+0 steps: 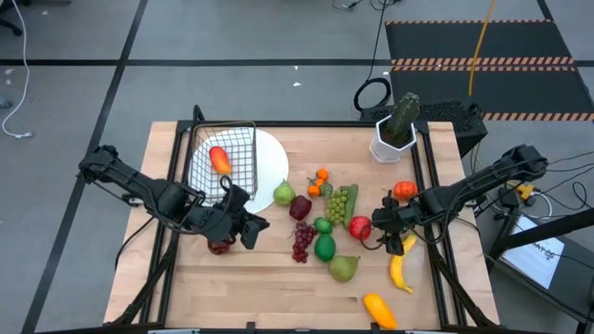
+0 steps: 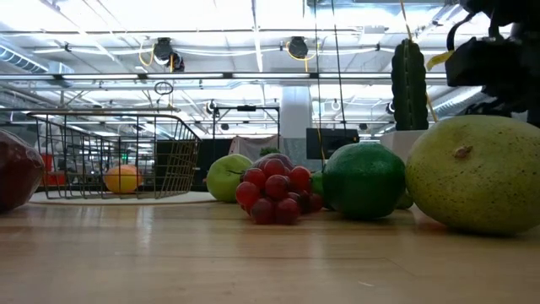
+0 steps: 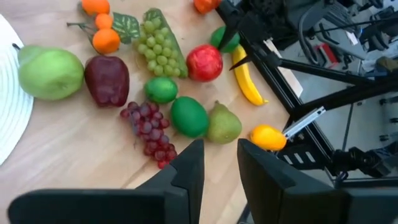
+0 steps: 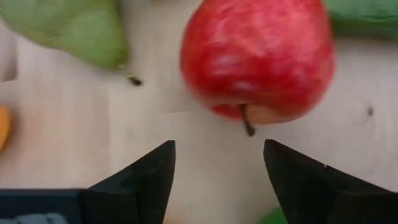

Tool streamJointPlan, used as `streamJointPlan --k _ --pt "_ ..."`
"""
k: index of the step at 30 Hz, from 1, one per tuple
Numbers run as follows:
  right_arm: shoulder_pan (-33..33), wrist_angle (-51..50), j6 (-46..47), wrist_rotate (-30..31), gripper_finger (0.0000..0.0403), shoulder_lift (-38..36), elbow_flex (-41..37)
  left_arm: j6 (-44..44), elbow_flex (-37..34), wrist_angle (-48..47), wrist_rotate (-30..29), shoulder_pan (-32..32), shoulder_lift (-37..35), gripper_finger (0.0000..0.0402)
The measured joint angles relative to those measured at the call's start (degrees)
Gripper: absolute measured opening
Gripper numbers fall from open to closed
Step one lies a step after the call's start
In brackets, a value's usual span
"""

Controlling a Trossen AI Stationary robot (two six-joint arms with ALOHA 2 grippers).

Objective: Build produce basket
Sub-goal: Put the red apple into the wire basket

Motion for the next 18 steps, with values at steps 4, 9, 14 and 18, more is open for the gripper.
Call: streamJointPlan --k 4,9,14,18 --pt "0.0 0.52 -1.36 3.32 0.0211 0.0 -0.23 1.86 0.0 0.08 -0.16 1.42 0.01 0.0097" --pt "-0.02 2.57 -3.52 3.7 0.0186 0.0 -0.23 3.51 0.0 0.26 -0.03 2.96 0.02 0.0097" --pt "-0.04 2.78 -3.12 4.99 0.016 0.0 -0.23 4.86 0.0 0.42 1.92 3.9 0.0 0.0097" --pt "-0.04 2.78 -3.36 4.99 0.0144 0.02 -0.23 5.25 0.0 0.5 3.05 3.85 0.0 0.0097"
